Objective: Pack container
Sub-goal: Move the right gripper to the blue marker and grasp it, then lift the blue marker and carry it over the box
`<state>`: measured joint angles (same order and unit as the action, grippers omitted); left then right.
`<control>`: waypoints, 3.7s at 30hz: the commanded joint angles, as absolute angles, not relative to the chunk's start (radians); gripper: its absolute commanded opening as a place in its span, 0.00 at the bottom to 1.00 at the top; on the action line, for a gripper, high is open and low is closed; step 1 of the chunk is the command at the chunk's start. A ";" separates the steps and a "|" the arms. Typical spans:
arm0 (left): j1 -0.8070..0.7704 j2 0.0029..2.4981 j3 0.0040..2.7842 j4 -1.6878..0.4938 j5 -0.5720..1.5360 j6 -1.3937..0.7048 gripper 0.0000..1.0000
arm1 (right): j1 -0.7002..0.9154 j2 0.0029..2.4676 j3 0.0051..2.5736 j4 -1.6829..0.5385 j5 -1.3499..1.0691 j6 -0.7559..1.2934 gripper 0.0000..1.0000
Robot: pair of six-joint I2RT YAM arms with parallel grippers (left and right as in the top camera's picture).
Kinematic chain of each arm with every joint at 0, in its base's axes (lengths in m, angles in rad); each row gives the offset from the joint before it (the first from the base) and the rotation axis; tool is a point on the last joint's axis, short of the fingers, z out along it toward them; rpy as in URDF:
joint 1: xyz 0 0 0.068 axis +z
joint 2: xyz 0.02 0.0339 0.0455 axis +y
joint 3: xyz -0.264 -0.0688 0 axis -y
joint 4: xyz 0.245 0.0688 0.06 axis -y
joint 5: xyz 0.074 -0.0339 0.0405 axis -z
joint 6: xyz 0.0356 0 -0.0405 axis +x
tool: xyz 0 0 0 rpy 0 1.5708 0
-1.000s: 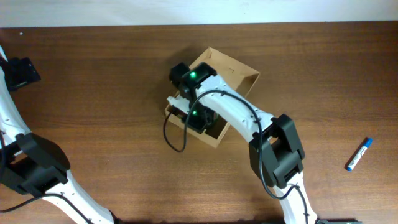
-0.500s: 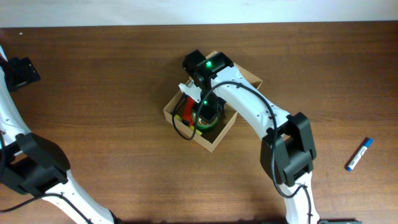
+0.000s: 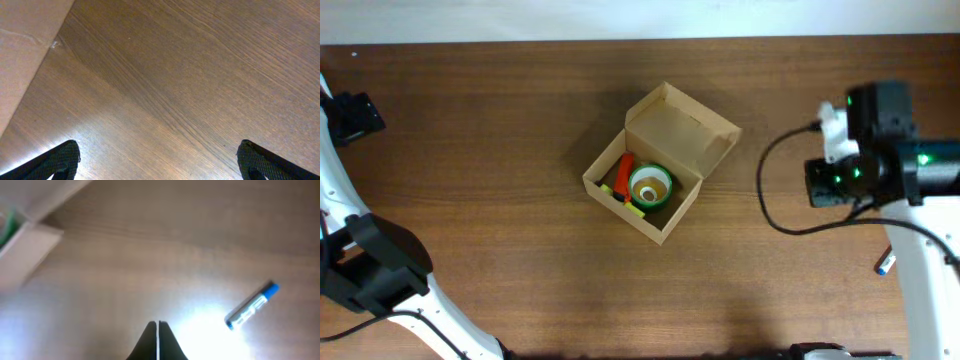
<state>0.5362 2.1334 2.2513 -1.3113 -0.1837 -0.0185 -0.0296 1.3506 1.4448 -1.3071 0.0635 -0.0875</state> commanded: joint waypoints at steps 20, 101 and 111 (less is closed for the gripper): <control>0.539 2.115 2.244 -1.309 -0.179 -0.006 1.00 | -0.762 1.575 1.093 -0.982 -0.046 0.240 0.42; 0.539 2.115 2.244 -1.309 -0.179 -0.006 1.00 | 0.475 1.882 2.307 -1.490 -0.041 -0.165 0.04; 0.539 2.115 2.244 -1.309 -0.179 -0.006 1.00 | 0.639 2.133 2.182 -1.469 -0.067 -0.031 0.04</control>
<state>0.5362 2.1334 2.2509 -1.3109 -0.1825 -0.0185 0.6575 2.1292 2.2223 -1.4727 -0.0681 -0.0731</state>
